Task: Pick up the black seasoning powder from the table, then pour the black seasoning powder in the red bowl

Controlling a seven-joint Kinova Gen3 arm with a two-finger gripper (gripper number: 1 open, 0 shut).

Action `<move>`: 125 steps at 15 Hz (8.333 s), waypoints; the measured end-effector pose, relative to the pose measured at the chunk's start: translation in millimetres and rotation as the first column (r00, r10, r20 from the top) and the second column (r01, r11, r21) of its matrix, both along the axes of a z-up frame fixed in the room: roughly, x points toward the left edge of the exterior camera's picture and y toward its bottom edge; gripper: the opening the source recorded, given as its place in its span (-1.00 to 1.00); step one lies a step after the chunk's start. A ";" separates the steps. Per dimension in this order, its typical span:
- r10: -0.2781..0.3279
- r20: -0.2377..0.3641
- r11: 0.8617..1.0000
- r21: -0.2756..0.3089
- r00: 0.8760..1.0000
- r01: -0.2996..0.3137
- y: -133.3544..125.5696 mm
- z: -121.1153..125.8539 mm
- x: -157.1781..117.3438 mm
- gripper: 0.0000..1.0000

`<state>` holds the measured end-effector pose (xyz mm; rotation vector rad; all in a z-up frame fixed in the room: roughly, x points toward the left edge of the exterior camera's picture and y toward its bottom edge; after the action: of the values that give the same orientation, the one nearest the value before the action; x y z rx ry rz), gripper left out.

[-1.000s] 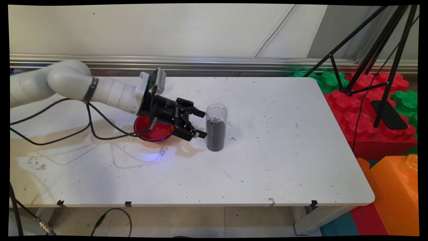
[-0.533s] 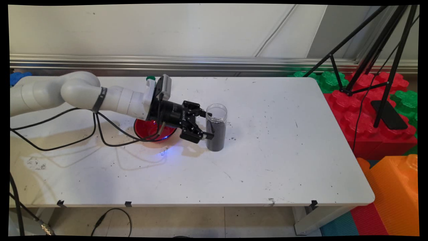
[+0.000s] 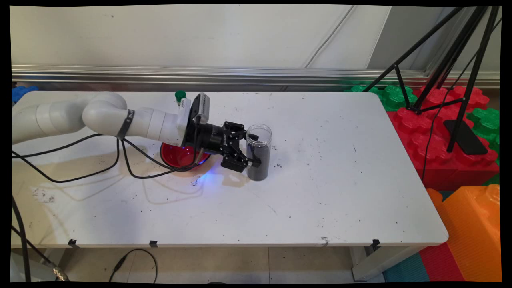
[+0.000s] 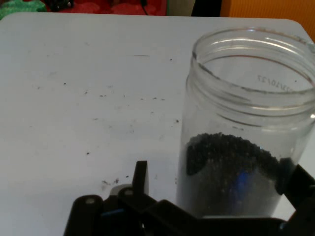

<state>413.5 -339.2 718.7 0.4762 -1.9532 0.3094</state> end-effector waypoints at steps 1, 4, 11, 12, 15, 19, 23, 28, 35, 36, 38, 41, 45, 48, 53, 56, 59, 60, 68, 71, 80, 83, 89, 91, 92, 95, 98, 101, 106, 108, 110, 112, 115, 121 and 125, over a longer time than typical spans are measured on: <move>-0.001 -0.001 1.000 -0.002 1.000 0.001 -0.4 -1.0 -0.5 1.00; -0.004 -0.005 1.000 -0.013 1.000 0.004 -1.5 -4.5 -1.7 1.00; -0.014 -0.011 0.999 -0.031 1.000 0.013 -1.6 -10.1 -1.3 1.00; -0.016 -0.013 0.999 -0.034 1.000 0.015 -1.3 -10.7 -0.9 -1.00; -0.023 -0.018 0.999 -0.040 1.000 0.023 -0.2 -12.0 0.2 -1.00; -0.027 -0.021 0.999 -0.040 0.999 0.026 1.1 -12.7 2.5 -1.00; -0.019 -0.031 0.999 -0.035 0.999 0.018 0.9 -10.8 7.0 -1.00; 0.015 -0.058 0.999 -0.028 0.998 -0.017 -2.9 -0.9 18.0 -1.00; 0.060 -0.097 0.998 -0.026 0.993 -0.063 -11.5 18.6 35.2 -1.00; 0.070 -0.104 0.997 -0.028 0.992 -0.073 -13.7 23.1 39.2 -1.00; 0.085 -0.112 0.995 -0.037 0.990 -0.089 -18.4 31.7 47.2 -1.00; 0.099 -0.117 0.993 -0.050 0.988 -0.105 -23.2 40.3 56.0 -1.00; 0.116 -0.122 0.989 -0.076 0.986 -0.126 -30.5 53.1 72.7 -1.00; 0.126 -0.120 0.985 -0.101 0.985 -0.139 -35.1 60.9 86.7 -1.00; 0.136 -0.109 0.979 -0.135 0.985 -0.150 -39.1 70.3 107.9 -1.00; 0.135 -0.097 0.977 -0.154 0.986 -0.148 -39.0 73.1 118.4 -1.00; 0.126 -0.066 0.972 -0.189 0.990 -0.136 -37.6 73.8 133.0 -1.00; 0.123 -0.057 0.971 -0.199 0.991 -0.132 -37.0 73.4 137.3 -1.00; 0.090 0.027 0.954 -0.291 0.996 -0.078 -32.5 63.8 167.0 -1.00; 0.078 0.055 0.943 -0.327 0.995 -0.055 -32.6 61.3 173.3 -1.00; 0.043 0.150 0.898 -0.438 0.988 0.027 -30.6 53.8 190.1 -1.00; 0.035 0.189 0.867 -0.493 0.981 0.065 -29.2 50.8 195.2 -1.00; 0.026 0.263 0.799 -0.586 0.965 0.138 -24.5 44.7 201.5 -1.00; 0.020 0.288 0.776 -0.608 0.957 0.166 -22.8 42.4 202.3 -1.00; 0.019 0.299 0.766 -0.617 0.954 0.178 -21.9 41.5 202.6 -1.00; 0.013 0.339 0.729 -0.647 0.941 0.223 -19.1 38.0 203.2 -1.00; 0.010 0.388 0.680 -0.678 0.921 0.279 -15.9 34.4 204.0 -1.00; 0.012 0.424 0.642 -0.697 0.906 0.318 -14.3 32.2 205.0 -1.00; 0.019 0.482 0.574 -0.723 0.876 0.385 -10.8 29.1 207.0 -1.00; 0.021 0.501 0.548 -0.729 0.865 0.409 -9.6 28.2 207.6 -1.00; 0.024 0.518 0.524 -0.735 0.855 0.431 -8.1 27.9 208.8 -1.00; 0.027 0.535 0.499 -0.739 0.844 0.452 -7.6 27.8 210.0 -1.00; 0.037 0.567 0.450 -0.745 0.823 0.493 -6.4 28.1 213.3 -1.00; 0.060 0.613 0.379 -0.744 0.788 0.551 -5.7 29.1 217.6 -1.00; 0.082 0.640 0.339 -0.739 0.764 0.582 -6.1 31.4 220.3 -1.00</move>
<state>633.8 -345.3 750.1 -0.8336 -1.9821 1.3961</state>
